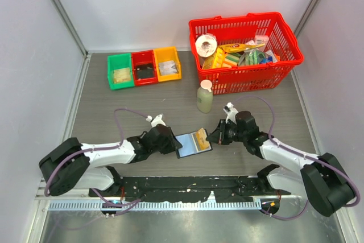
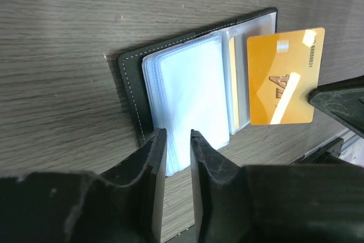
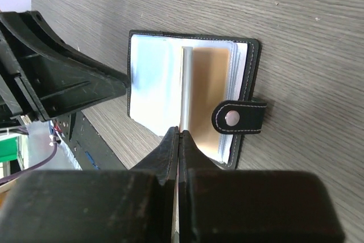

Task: Take the credit cards out of the card holder
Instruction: Remove the credit card from the card holder.

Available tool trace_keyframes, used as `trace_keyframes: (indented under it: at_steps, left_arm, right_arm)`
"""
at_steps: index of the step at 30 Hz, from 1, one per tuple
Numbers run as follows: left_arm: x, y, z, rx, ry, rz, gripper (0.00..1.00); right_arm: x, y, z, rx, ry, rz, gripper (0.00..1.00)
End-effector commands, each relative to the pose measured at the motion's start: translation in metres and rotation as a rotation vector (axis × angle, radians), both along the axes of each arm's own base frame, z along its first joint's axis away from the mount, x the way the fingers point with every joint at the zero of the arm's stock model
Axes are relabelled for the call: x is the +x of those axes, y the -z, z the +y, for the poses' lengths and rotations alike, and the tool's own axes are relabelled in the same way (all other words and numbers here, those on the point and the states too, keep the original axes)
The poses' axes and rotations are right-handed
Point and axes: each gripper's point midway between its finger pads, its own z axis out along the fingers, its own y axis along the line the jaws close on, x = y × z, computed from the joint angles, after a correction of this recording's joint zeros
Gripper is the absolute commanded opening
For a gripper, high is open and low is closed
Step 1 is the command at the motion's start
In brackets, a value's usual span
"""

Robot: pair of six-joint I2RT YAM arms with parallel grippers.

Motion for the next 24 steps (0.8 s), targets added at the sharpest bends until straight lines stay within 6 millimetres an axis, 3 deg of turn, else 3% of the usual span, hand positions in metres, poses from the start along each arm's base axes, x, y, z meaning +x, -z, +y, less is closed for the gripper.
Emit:
trace_keyframes:
  at_steps: [1,8,12,19,24]
  left_arm:
    - [0.013,-0.029,0.005,0.017,0.047,-0.105,0.35]
    - [0.030,-0.080,-0.005,-0.067,0.267,-0.249,0.78]
    - [0.029,-0.109,-0.020,-0.120,0.452,-0.319,0.91]
    - [0.010,-0.148,-0.042,-0.205,0.746,-0.437,0.94]
    - [0.001,-0.171,-0.050,-0.261,0.855,-0.487,0.90]
  right_arm:
    - [0.004,-0.021,-0.005,-0.035,-0.015,-0.063,0.01]
    - [-0.003,-0.066,0.003,0.020,-0.102,-0.152,0.01]
    - [-0.011,-0.097,0.011,0.090,-0.177,-0.216,0.01]
    - [-0.029,-0.141,0.020,0.188,-0.320,-0.339,0.01]
    - [-0.040,-0.161,0.022,0.234,-0.383,-0.400,0.01]
